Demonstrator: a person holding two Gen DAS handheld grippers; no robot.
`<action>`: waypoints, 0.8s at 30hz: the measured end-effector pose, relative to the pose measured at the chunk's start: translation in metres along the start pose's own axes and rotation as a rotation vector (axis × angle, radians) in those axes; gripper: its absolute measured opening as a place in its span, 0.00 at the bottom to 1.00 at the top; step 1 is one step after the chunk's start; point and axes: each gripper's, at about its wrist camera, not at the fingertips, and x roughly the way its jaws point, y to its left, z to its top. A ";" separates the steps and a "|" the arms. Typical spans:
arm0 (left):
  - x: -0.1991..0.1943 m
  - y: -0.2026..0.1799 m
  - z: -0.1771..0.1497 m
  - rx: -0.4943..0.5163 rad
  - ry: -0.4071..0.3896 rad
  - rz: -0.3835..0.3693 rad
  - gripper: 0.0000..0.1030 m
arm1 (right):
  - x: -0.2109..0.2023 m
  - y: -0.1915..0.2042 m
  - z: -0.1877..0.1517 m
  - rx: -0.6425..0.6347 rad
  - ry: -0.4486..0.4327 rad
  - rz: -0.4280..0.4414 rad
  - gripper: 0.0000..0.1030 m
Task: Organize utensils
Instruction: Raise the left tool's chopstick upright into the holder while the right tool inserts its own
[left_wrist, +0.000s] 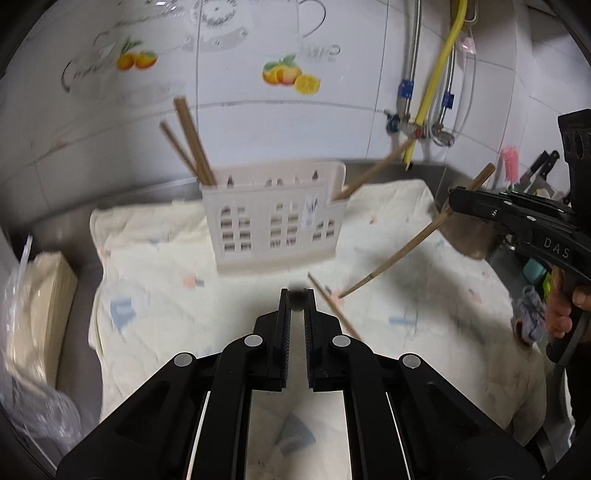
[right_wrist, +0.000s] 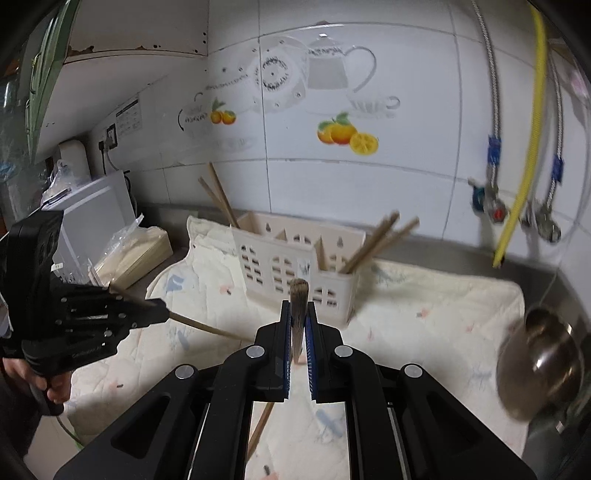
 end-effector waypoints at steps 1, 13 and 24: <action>0.000 0.000 0.006 0.003 -0.003 -0.005 0.06 | -0.001 -0.001 0.009 -0.009 -0.001 0.003 0.07; -0.034 0.006 0.083 0.053 -0.108 -0.016 0.06 | -0.015 -0.015 0.079 -0.064 -0.038 -0.002 0.07; -0.071 0.023 0.145 0.052 -0.248 0.027 0.06 | -0.005 -0.020 0.116 -0.071 -0.061 -0.024 0.07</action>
